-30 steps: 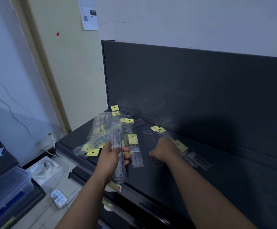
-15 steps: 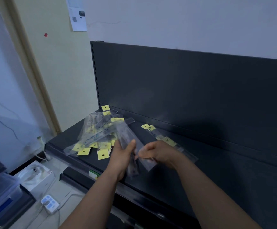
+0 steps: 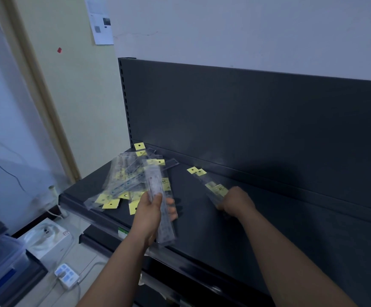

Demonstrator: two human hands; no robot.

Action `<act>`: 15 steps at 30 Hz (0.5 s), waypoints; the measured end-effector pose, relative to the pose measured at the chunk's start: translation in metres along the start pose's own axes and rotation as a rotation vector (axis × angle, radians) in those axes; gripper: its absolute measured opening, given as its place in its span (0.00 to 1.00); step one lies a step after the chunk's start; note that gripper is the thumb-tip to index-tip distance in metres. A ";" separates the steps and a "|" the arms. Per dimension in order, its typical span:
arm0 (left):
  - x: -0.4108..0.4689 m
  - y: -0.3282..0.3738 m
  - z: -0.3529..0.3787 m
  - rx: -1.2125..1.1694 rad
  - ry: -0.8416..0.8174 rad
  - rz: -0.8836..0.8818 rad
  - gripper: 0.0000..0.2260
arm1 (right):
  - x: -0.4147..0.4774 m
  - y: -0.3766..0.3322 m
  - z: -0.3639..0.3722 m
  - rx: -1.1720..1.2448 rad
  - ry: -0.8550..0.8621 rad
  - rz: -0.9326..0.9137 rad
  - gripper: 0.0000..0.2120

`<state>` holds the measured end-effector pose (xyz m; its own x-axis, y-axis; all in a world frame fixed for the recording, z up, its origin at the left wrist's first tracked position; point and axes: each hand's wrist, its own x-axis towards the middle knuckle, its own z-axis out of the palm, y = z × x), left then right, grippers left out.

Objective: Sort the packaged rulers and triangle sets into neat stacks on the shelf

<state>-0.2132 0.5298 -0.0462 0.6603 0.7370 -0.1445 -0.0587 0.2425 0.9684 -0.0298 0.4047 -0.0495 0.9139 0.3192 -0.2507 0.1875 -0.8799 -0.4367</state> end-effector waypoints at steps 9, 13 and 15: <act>-0.005 0.004 -0.010 0.017 -0.021 0.004 0.08 | -0.005 0.002 -0.003 0.471 0.052 -0.171 0.02; -0.005 0.011 -0.012 -0.056 -0.025 -0.040 0.09 | -0.025 -0.010 -0.045 1.001 -0.046 -0.286 0.04; -0.006 0.014 -0.014 -0.073 -0.027 -0.056 0.09 | -0.034 -0.018 -0.066 0.930 -0.046 -0.362 0.04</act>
<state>-0.2285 0.5382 -0.0343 0.6843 0.7035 -0.1919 -0.0747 0.3294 0.9412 -0.0403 0.3865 0.0242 0.8387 0.5446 0.0068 0.0781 -0.1079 -0.9911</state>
